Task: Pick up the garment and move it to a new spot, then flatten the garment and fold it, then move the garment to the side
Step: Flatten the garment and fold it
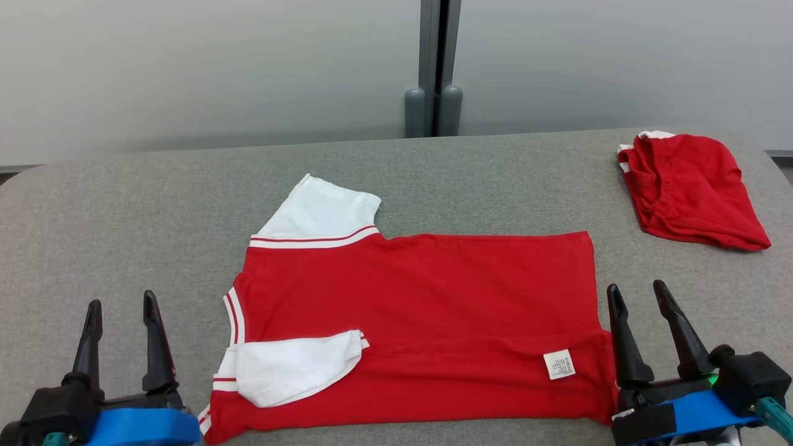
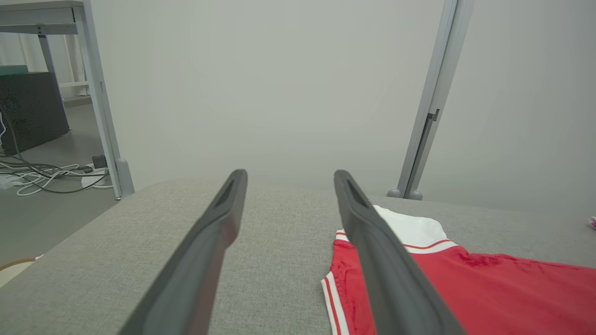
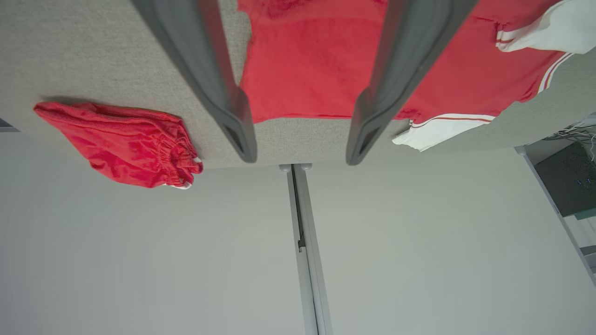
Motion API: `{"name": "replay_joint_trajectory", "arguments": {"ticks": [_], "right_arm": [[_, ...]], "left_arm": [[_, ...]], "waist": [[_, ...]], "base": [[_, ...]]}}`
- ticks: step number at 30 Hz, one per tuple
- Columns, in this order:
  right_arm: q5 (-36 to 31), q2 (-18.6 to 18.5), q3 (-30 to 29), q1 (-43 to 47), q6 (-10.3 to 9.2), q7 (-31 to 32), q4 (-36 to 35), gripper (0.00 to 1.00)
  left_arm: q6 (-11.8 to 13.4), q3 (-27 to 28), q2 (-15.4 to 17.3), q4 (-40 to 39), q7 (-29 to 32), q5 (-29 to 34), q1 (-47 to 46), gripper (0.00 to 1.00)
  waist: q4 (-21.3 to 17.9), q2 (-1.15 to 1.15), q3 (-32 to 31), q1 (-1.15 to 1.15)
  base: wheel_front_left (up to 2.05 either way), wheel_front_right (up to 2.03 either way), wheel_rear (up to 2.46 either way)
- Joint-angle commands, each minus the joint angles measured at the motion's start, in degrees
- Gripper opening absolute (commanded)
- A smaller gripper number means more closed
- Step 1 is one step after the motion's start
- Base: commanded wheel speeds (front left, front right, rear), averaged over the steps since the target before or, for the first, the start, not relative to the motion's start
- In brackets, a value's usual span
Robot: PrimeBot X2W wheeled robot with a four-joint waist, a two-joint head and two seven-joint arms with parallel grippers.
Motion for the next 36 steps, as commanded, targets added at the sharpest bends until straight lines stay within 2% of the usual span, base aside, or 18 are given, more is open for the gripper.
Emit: {"name": "replay_joint_trajectory", "arguments": {"ticks": [1, 11, 21, 36], "right_arm": [[-1.31, 0.61, -0.35, 1.02, 0.02, -0.16, -0.18, 1.00], [-4.20, 1.84, 0.03, 3.04, 0.01, -0.16, 3.25, 1.00], [-5.29, 2.13, 1.26, 3.03, 0.01, -0.18, 5.97, 1.00], [-5.26, 2.26, 1.52, 2.90, 0.01, -0.17, 7.02, 1.00]], "left_arm": [[-0.79, 0.92, -0.42, 0.19, -0.23, 1.83, 0.83, 1.00], [-2.95, 3.24, -1.96, 4.49, -0.25, 6.59, 1.55, 1.00], [-4.40, 4.75, -2.53, 6.76, -0.25, 8.15, 1.13, 1.00], [-5.27, 5.83, -3.57, 7.43, -0.25, 10.23, 1.46, 1.00]], "waist": [[0.11, 0.00, 0.21, 0.00], [0.53, 0.00, -0.16, 0.00], [0.80, 0.00, -0.57, 0.00], [0.73, 0.00, -1.28, 0.00]], "base": [[0.00, 0.00, 0.00], [0.00, 0.00, 0.00], [0.00, 0.00, 0.00], [0.00, 0.00, 0.00]]}}
